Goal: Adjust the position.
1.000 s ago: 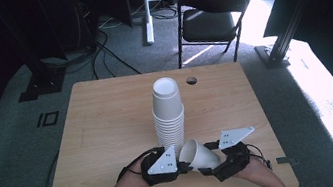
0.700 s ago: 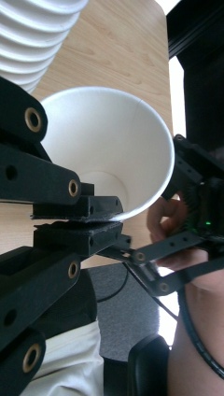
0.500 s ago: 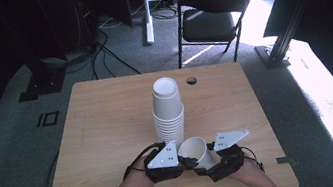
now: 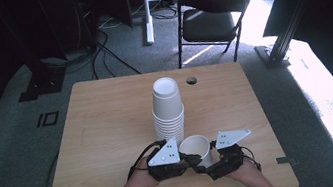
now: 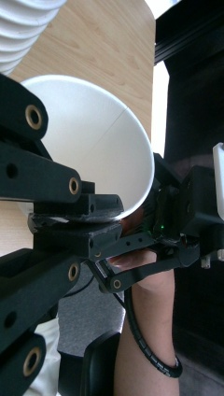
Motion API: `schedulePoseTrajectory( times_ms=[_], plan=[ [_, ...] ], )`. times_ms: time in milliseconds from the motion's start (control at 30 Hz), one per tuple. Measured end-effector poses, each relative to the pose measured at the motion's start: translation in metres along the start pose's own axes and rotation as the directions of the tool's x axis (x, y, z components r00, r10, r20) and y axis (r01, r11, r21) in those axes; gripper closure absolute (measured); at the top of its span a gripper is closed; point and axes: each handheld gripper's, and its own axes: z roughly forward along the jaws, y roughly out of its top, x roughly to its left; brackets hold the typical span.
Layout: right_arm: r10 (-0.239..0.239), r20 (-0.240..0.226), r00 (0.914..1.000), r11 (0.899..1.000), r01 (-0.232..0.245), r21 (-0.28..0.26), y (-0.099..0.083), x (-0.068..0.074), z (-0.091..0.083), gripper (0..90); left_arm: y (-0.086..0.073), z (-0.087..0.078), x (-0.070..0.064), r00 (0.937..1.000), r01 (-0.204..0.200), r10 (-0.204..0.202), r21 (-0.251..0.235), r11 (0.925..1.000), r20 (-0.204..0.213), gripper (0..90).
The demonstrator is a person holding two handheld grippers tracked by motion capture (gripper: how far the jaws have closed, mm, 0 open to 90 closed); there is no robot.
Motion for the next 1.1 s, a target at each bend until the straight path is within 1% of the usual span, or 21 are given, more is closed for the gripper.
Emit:
schedulePoseTrajectory(
  times_ms=[67,100,167,300,433,500,533,567,600,633,667,700,733,767,800,867,933,1000,1033,1067,1100],
  plan=[
    [0.007,0.001,1.0,1.0,-0.007,-0.014,0.0,0.0,-0.001,18.6,0.001,0.0,0.0,1.0,0.005,-0.005,-0.005,1.0,0.002,84.1],
    [0.008,0.009,0.9999,1.0,-0.008,-0.019,-0.001,-0.001,-0.003,18.7,0.002,-0.003,0.001,0.9998,0.017,-0.017,-0.034,0.9993,-0.005,79.9],
    [0.017,0.014,0.9997,0.999,-0.017,-0.034,-0.001,-0.002,-0.006,18.7,0.005,-0.008,0.003,0.9994,0.03,-0.031,-0.059,0.9978,-0.017,79.3],
    [0.038,0.058,0.9976,0.998,-0.034,-0.06,-0.003,-0.009,-0.015,18.7,0.009,-0.021,0.006,0.9968,0.046,-0.052,-0.1,0.9939,-0.061,75.0],
    [0.06,0.103,0.9929,0.994,-0.05,-0.099,-0.004,-0.016,-0.027,18.7,0.009,-0.035,0.006,0.9936,0.071,-0.082,-0.128,0.9892,-0.078,73.1],
    [0.064,0.116,0.9912,0.992,-0.051,-0.112,-0.004,-0.017,-0.03,18.7,0.009,-0.035,0.006,0.9936,0.071,-0.082,-0.128,0.9892,-0.078,70.9],
    [0.064,0.116,0.9912,0.992,-0.051,-0.112,-0.004,-0.017,-0.03,18.7,0.006,-0.044,0.005,0.9907,0.08,-0.094,-0.137,0.9874,-0.098,70.9],
    [0.074,0.151,0.9857,0.988,-0.052,-0.144,-0.003,-0.021,-0.036,18.7,0.004,-0.047,0.005,0.9882,0.091,-0.107,-0.143,0.9856,-0.11,70.2],
    [0.09,0.185,0.9787,0.982,-0.057,-0.18,-0.003,-0.024,-0.039,18.7,-0.001,-0.054,0.005,0.9839,0.114,-0.134,-0.159,0.9807,-0.118,66.9],
    [0.09,0.185,0.9787,0.982,-0.057,-0.18,-0.003,-0.024,-0.039,18.7,-0.001,-0.054,0.005,0.9839,0.114,-0.134,-0.159,0.9807,-0.118,64.3],
    [0.101,0.197,0.9751,0.978,-0.062,-0.197,-0.003,-0.026,-0.041,18.6,-0.003,-0.057,0.004,0.9807,0.123,-0.145,-0.165,0.9786,-0.131,64.3],
    [0.101,0.197,0.9751,0.978,-0.062,-0.197,-0.003,-0.026,-0.041,18.6,-0.003,-0.057,0.004,0.9807,0.123,-0.145,-0.165,0.9786,-0.131,60.4],
    [0.126,0.239,0.9628,0.97,-0.069,-0.235,-0.004,-0.033,-0.044,18.7,-0.008,-0.062,0.004,0.9759,0.139,-0.165,-0.18,0.9738,-0.143,52.2],
    [0.136,0.25,0.9587,0.967,-0.073,-0.245,-0.004,-0.036,-0.044,18.6,-0.014,-0.068,0.003,0.9649,0.149,-0.183,-0.18,0.9722,-0.188,47.1],
    [0.14,0.265,0.9539,0.966,-0.073,-0.248,-0.005,-0.039,-0.045,18.6,-0.016,-0.07,0.003,0.9599,0.159,-0.194,-0.179,0.971,-0.202,42.1],
    [0.153,0.272,0.9499,0.963,-0.082,-0.257,-0.005,-0.044,-0.045,18.7,-0.024,-0.075,0.004,0.9503,0.183,-0.223,-0.188,0.965,-0.217,38.5],
    [0.164,0.288,0.9435,0.962,-0.088,-0.259,-0.005,-0.049,-0.045,18.6,-0.032,-0.079,0.006,0.9356,0.223,-0.266,-0.195,0.9551,-0.232,29.8],
    [0.17,0.303,0.9375,0.96,-0.089,-0.265,-0.005,-0.053,-0.045,18.7,-0.04,-0.081,0.007,0.914,0.252,-0.299,-0.196,0.9478,-0.274,24.4],
    [0.173,0.311,0.9345,0.96,-0.09,-0.266,-0.005,-0.055,-0.045,18.6,-0.044,-0.082,0.008,0.8982,0.272,-0.322,-0.199,0.9416,-0.299,19.0],
    [0.173,0.311,0.9345,0.96,-0.09,-0.266,-0.005,-0.055,-0.045,18.6,-0.044,-0.082,0.008,0.8982,0.272,-0.322,-0.199,0.9416,-0.299,14.8],
    [0.176,0.321,0.9304,0.959,-0.089,-0.269,-0.005,-0.057,-0.045,18.6,-0.044,-0.082,0.008,0.8982,0.272,-0.322,-0.199,0.9416,-0.299,14.8]
  ],
)
